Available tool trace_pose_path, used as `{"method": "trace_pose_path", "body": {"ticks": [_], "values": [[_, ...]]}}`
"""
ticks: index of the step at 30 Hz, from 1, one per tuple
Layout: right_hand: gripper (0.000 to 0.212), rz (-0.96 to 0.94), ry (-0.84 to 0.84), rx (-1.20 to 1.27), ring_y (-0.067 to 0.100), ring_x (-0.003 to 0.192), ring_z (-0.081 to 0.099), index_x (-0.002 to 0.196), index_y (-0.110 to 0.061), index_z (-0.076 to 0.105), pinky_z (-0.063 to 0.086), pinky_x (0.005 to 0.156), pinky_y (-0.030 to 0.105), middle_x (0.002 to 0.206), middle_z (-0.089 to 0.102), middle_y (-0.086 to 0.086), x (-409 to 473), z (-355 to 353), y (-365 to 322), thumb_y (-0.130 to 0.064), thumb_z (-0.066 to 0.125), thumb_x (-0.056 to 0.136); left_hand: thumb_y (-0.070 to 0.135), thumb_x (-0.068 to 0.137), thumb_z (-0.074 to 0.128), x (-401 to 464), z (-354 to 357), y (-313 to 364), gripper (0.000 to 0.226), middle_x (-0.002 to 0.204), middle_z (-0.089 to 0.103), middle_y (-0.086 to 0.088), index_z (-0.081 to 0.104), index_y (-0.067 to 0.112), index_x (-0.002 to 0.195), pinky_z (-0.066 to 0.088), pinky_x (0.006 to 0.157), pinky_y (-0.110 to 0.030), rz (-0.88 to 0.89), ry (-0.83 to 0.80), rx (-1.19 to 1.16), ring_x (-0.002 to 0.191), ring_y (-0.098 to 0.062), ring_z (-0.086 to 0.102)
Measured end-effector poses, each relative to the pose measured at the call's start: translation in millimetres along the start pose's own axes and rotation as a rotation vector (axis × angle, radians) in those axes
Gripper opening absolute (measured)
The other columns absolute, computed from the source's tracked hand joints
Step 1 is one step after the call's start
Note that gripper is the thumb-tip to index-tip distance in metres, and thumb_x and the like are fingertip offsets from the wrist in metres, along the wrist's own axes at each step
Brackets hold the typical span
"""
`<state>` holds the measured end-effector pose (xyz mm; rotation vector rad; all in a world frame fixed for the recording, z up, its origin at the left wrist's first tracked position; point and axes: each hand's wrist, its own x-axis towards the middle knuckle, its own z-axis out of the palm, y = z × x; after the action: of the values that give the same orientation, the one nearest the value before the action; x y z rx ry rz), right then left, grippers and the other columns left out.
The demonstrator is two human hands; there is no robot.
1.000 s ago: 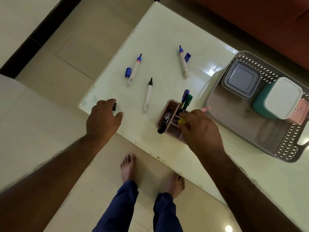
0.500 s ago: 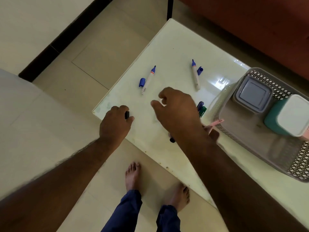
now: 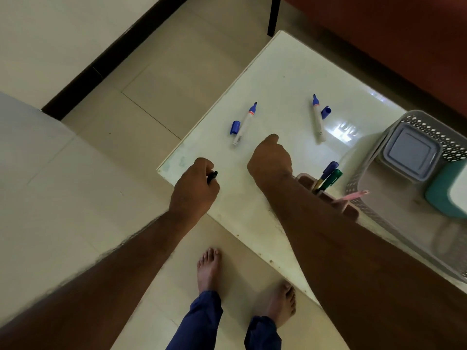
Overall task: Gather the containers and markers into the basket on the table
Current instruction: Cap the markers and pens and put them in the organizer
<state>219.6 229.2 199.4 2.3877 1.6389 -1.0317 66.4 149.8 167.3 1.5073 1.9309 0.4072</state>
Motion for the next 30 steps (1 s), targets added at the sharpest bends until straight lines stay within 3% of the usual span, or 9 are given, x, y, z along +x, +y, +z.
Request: {"method": "trace_pose_path", "body": {"ticks": [2, 3, 6, 9, 12, 13, 17, 22, 30], "values": [[0.063, -0.023, -0.016, 0.020, 0.027, 0.099, 0.065, 0.144, 0.001, 0.029, 0.049, 0.071, 0.031, 0.115, 0.063, 0.014, -4.9, -6.0, -5.6, -0.012, 0.060, 0.090, 0.011, 0.089, 0.063, -1.7, -4.3, 3.0, 0.026, 0.103, 0.065, 0.005, 0.054, 0.015, 0.114, 0.043, 0.074, -0.020, -0.025, -0.003, -0.101, 0.089, -0.013, 0.062], [0.058, -0.046, -0.010, 0.034, 0.022, 0.085, 0.064, 0.138, 0.000, 0.035, 0.047, 0.062, 0.028, 0.101, 0.063, 0.009, -8.9, -9.9, -7.9, -0.012, 0.061, 0.089, 0.010, 0.088, 0.064, -2.5, -7.3, 4.8, 0.028, 0.101, 0.065, 0.007, 0.054, 0.015, 0.114, 0.043, 0.073, -0.015, -0.038, 0.007, -0.153, 0.088, -0.010, 0.062], [0.036, -0.130, 0.070, 0.131, 0.014, 0.065, 0.051, 0.119, -0.012, 0.048, 0.040, 0.053, 0.027, 0.075, 0.047, -0.004, -31.2, -27.3, -8.3, -0.018, 0.061, 0.086, 0.006, 0.086, 0.067, -1.6, -18.3, 10.9, 0.026, 0.098, 0.068, 0.013, 0.059, 0.016, 0.108, 0.045, 0.076, -0.005, -0.073, 0.035, -0.347, 0.087, 0.002, 0.064], [0.024, -0.203, 0.065, 0.251, 0.014, 0.078, 0.059, 0.111, -0.025, 0.057, 0.049, 0.065, 0.029, 0.086, 0.060, -0.007, -63.0, -47.2, 4.5, -0.027, 0.058, 0.088, 0.000, 0.085, 0.066, -0.7, -31.3, 20.4, 0.022, 0.099, 0.072, 0.009, 0.066, 0.014, 0.103, 0.054, 0.079, -0.019, -0.095, 0.008, -0.540, 0.087, -0.003, 0.066], [0.018, -0.264, 0.025, 0.331, 0.016, 0.071, 0.061, 0.105, -0.033, 0.061, 0.056, 0.063, 0.037, 0.091, 0.064, -0.009, -91.5, -55.8, 27.3, -0.027, 0.056, 0.088, -0.004, 0.087, 0.064, -2.6, -44.3, 34.0, 0.024, 0.100, 0.074, -0.002, 0.068, 0.012, 0.103, 0.060, 0.069, -0.032, -0.152, -0.083, -0.754, 0.086, -0.016, 0.069], [0.017, -0.267, 0.021, 0.352, 0.017, 0.068, 0.061, 0.103, -0.034, 0.062, 0.057, 0.063, 0.039, 0.089, 0.063, -0.009, -99.4, -56.9, 34.6, -0.027, 0.056, 0.088, -0.005, 0.087, 0.064, -3.3, -47.4, 37.4, 0.024, 0.098, 0.073, -0.004, 0.069, 0.013, 0.102, 0.060, 0.069, -0.033, -0.135, -0.102, -0.776, 0.085, -0.017, 0.069], [0.014, -0.265, 0.037, 0.327, 0.006, 0.069, 0.057, 0.098, -0.035, 0.063, 0.046, 0.058, 0.026, 0.081, 0.061, -0.012, -117.2, -55.9, 57.9, -0.029, 0.057, 0.087, -0.007, 0.088, 0.061, -8.0, -51.4, 49.8, 0.026, 0.090, 0.072, -0.006, 0.072, 0.011, 0.103, 0.058, 0.072, -0.028, -0.091, -0.156, -0.795, 0.080, -0.017, 0.068], [0.010, -0.258, 0.066, 0.318, 0.004, 0.067, 0.055, 0.096, -0.037, 0.063, 0.038, 0.054, 0.022, 0.082, 0.060, -0.011, -121.3, -50.7, 66.4, -0.042, 0.059, 0.088, -0.012, 0.089, 0.057, -13.8, -49.3, 66.5, 0.026, 0.095, 0.074, -0.008, 0.066, 0.007, 0.104, 0.058, 0.069, -0.028, -0.094, -0.216, -0.875, 0.076, -0.018, 0.069], [0.008, -0.217, 0.100, 0.388, 0.003, 0.068, 0.056, 0.096, -0.035, 0.063, 0.038, 0.055, 0.021, 0.084, 0.063, -0.010, -119.9, -52.2, 73.4, -0.039, 0.059, 0.090, -0.012, 0.092, 0.052, -15.4, -46.8, 77.7, 0.025, 0.095, 0.074, -0.008, 0.067, 0.007, 0.099, 0.059, 0.067, -0.027, -0.113, -0.242, -0.894, 0.073, -0.018, 0.067]]}}
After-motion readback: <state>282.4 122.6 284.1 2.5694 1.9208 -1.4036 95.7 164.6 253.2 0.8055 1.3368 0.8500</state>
